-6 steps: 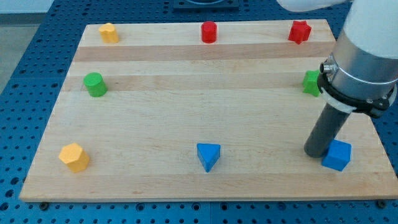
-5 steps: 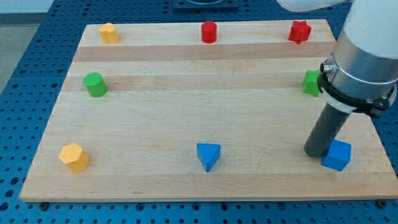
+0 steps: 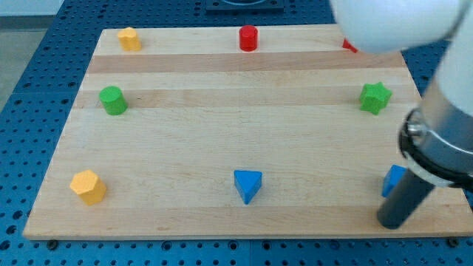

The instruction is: Place the cube above the triangle

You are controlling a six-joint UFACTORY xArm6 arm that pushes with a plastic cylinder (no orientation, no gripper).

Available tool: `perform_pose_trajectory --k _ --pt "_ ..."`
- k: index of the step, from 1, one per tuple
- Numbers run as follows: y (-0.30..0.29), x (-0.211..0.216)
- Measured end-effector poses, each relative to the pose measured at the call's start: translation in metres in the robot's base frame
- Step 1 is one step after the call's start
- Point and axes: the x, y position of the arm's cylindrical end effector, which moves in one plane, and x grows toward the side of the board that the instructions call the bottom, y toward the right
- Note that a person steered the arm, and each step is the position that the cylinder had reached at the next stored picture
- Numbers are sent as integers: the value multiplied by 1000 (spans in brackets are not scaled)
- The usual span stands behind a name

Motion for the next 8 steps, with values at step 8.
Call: perform_pose_trajectory --k 8 --pt "22 -54"
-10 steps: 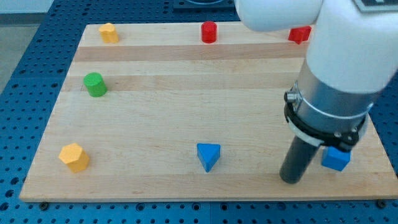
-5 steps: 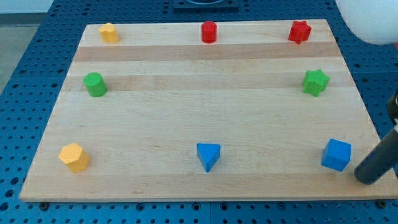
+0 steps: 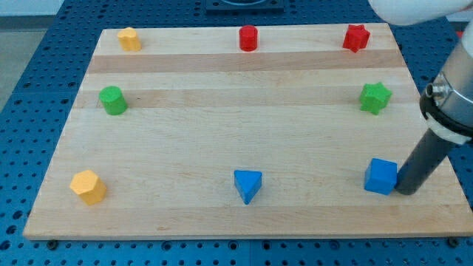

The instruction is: Place the cube above the triangle

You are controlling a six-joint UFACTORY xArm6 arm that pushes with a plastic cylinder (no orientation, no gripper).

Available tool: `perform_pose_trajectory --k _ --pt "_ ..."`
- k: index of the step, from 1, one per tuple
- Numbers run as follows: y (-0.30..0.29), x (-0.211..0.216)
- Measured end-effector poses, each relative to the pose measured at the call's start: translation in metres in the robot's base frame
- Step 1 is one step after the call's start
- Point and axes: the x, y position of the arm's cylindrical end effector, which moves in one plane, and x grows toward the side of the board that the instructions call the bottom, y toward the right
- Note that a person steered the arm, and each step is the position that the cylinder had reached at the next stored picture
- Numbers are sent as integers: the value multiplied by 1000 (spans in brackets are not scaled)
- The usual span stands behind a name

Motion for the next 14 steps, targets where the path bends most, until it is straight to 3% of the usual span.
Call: perform_pose_trajectory --k 2,4,7,11,14 --pt "-18 -9" --pt "-70 8" --pt "-80 -21" --pt "-171 -21" --pt "-173 -21"
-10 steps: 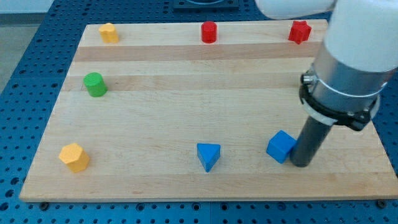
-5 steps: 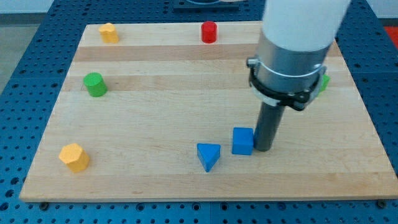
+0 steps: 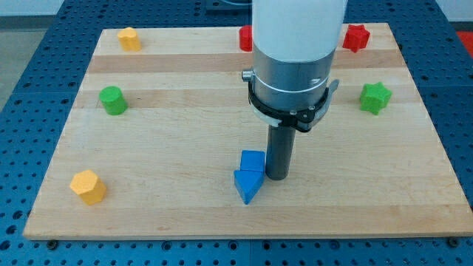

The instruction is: Place the cube above the triangle

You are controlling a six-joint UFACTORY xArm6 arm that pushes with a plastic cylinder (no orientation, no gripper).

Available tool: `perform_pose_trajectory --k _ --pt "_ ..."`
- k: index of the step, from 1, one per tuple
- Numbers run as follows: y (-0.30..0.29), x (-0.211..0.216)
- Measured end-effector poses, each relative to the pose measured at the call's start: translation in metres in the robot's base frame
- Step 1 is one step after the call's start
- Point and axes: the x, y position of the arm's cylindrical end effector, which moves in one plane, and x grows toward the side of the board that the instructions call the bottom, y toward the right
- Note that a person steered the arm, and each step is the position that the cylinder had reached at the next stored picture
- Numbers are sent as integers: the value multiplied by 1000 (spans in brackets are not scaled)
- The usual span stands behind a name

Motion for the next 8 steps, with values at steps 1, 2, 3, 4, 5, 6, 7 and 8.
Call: perform_pose_trajectory --k 1,2,3,4,5,6,7,8 --pt "2 0" --pt "8 0" --pt "11 0" --pt "12 -1" --pt "13 -20" --pt "15 -55" --pt "41 -63" --pt "90 -63"
